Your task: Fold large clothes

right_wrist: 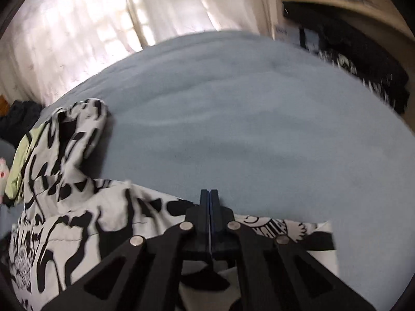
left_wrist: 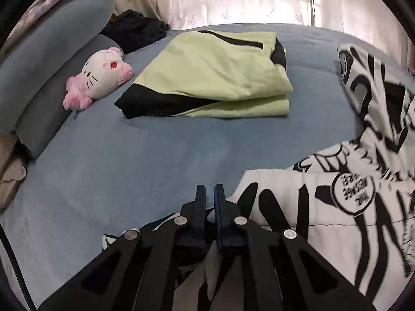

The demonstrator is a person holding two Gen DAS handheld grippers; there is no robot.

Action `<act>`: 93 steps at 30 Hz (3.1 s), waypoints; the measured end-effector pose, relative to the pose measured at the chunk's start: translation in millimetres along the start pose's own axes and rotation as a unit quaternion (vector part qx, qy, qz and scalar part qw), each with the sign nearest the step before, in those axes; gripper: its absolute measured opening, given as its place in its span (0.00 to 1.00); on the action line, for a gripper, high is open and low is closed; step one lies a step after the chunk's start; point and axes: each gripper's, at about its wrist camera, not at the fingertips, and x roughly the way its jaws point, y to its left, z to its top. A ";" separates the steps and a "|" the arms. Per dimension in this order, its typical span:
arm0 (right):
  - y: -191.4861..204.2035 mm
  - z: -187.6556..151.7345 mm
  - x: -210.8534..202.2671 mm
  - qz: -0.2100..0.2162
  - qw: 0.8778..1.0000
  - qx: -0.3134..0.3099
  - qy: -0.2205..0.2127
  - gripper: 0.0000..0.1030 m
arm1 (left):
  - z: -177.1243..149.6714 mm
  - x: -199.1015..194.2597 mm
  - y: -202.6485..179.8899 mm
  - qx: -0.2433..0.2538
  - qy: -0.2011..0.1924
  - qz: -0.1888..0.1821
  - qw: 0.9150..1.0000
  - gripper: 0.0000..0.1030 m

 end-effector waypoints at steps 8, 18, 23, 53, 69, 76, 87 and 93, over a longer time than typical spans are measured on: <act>67.9 -6.7 -47.4 0.089 0.995 -0.028 0.018 0.06 | 1.6 -69.8 -4.3 -0.025 -0.027 -0.093 0.995 0.24; 199.4 -86.5 -53.9 0.176 0.967 -0.157 0.100 0.37 | -55.7 -87.6 -95.6 0.049 0.071 -0.177 0.980 0.25; 158.2 -76.7 -32.0 0.164 0.973 -0.132 0.094 0.00 | -54.5 -62.9 -78.3 0.028 0.070 -0.212 0.974 0.25; 66.3 -82.3 -182.4 0.122 0.991 -0.042 0.043 0.49 | -120.1 -201.6 36.8 0.020 0.051 -0.168 0.984 0.50; 124.3 -105.8 -291.1 0.144 0.977 -0.153 0.049 0.49 | -115.8 -325.2 62.3 0.062 -0.008 -0.158 0.986 0.59; 146.7 -66.4 -305.7 0.144 0.974 -0.174 0.034 0.49 | -67.8 -332.7 52.9 0.088 -0.032 -0.144 0.985 0.65; 167.8 23.0 -272.2 0.111 0.975 -0.190 0.039 0.49 | 34.1 -282.1 3.2 0.120 -0.003 -0.146 0.982 0.65; 169.7 90.3 -231.8 0.082 0.979 -0.178 0.058 0.49 | 97.1 -228.5 -42.9 0.153 0.025 -0.134 0.979 0.66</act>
